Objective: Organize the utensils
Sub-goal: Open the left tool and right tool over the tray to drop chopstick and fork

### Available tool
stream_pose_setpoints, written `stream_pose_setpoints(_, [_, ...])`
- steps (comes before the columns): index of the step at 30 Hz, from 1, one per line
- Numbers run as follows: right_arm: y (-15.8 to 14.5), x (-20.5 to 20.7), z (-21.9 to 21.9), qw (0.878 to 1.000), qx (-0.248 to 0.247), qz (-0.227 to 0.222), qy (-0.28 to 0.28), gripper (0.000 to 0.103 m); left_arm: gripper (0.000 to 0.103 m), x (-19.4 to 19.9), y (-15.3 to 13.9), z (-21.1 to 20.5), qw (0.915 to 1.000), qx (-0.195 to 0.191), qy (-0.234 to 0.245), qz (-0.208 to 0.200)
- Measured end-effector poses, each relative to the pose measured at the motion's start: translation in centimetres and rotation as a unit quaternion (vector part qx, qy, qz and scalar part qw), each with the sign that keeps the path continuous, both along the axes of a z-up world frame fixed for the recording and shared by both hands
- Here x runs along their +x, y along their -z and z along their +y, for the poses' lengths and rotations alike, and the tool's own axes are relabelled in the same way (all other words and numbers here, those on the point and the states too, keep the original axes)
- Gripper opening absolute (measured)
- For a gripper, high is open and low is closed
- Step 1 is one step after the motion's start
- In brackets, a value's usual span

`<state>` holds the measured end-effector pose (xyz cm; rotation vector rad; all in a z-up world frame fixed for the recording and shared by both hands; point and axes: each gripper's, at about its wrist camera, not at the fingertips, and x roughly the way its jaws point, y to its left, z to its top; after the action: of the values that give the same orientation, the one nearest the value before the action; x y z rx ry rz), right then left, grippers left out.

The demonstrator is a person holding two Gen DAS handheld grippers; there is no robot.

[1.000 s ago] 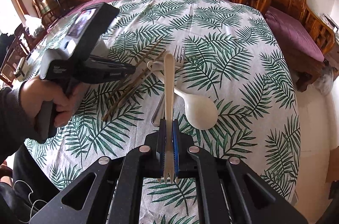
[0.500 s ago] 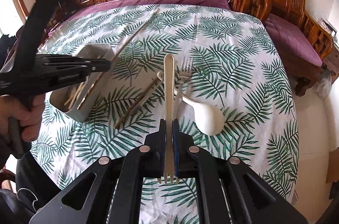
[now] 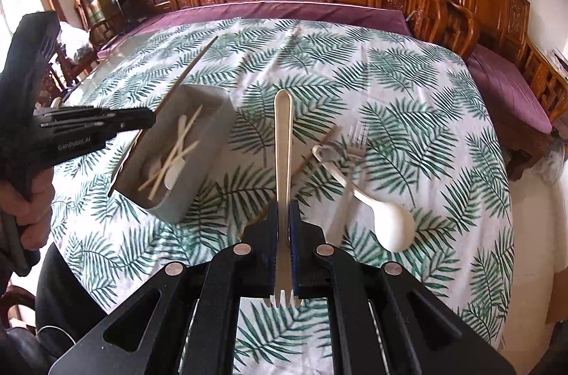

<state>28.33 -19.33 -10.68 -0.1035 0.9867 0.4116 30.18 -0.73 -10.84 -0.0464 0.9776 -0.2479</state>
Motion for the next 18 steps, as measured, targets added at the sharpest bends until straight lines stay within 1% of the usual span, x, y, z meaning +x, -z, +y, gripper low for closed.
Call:
stream_pose_setpoints(5, [-0.6,0.5,2.0,1.000,0.002,-0.005,-0.012,0.007,0.004,0.0,1.1,2.1,0.9999,0.001,-0.014,0.008])
stream_pose_setpoints(10, [-1.2,1.0,3.4,1.000,-0.001,-0.010,-0.021,0.008,0.004,0.9,2.4,3.7,0.9995,0.001,-0.028,0.017])
stream_pose_setpoints(18, [-1.4,1.7,5.0,1.000,-0.008,-0.009,-0.024,0.008,0.005,1.8,3.8,4.4,0.9989,0.006,-0.036,0.029])
